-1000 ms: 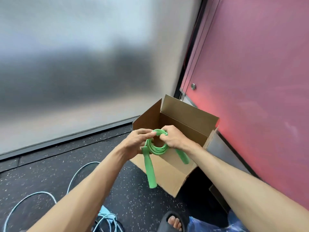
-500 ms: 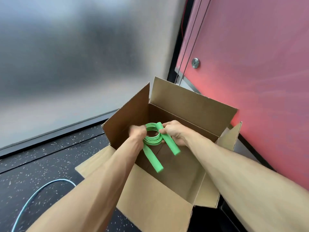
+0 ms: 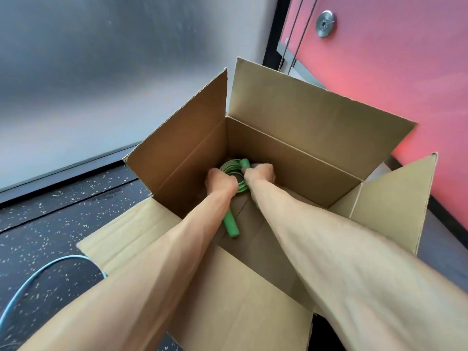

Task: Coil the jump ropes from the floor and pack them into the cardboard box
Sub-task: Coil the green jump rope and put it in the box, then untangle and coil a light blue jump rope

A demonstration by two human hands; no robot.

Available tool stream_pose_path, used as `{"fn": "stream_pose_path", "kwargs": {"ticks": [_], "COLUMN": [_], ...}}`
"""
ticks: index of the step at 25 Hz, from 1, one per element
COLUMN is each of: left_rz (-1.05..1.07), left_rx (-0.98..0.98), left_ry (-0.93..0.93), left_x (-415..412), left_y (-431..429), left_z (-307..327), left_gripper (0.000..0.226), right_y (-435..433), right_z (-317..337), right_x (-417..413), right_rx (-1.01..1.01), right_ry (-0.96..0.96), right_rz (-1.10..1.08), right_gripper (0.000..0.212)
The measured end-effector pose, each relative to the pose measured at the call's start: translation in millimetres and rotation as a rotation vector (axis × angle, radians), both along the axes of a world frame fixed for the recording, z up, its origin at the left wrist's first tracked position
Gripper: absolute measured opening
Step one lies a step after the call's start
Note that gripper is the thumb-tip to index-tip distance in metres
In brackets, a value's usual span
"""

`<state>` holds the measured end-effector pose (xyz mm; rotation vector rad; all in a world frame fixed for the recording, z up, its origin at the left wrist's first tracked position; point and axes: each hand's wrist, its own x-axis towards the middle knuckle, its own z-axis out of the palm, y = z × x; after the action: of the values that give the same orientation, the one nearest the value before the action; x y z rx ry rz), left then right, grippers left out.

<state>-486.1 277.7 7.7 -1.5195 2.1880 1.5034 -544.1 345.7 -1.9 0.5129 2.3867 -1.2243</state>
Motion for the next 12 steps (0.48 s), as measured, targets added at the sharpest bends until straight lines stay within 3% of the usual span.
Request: {"fn": "stream_pose_path", "kwargs": {"ticks": [5, 8, 12], "left_rz": [-0.243, -0.588, -0.828], "left_rx": [-0.074, -0.272, -0.515], "left_ry": [-0.029, -0.043, 0.039], "left_x": [21, 59, 147], "left_y": [-12, -26, -44], "left_z": [34, 79, 153], "left_gripper": [0.039, 0.034, 0.030], "right_y": [4, 13, 15], "right_z": [47, 91, 169], "right_x": [18, 57, 146], "right_rx": [0.140, 0.247, 0.232], "right_ry": [0.008, 0.085, 0.245], "right_rz": [0.052, 0.207, 0.498], "right_gripper": [0.034, 0.035, 0.027]}}
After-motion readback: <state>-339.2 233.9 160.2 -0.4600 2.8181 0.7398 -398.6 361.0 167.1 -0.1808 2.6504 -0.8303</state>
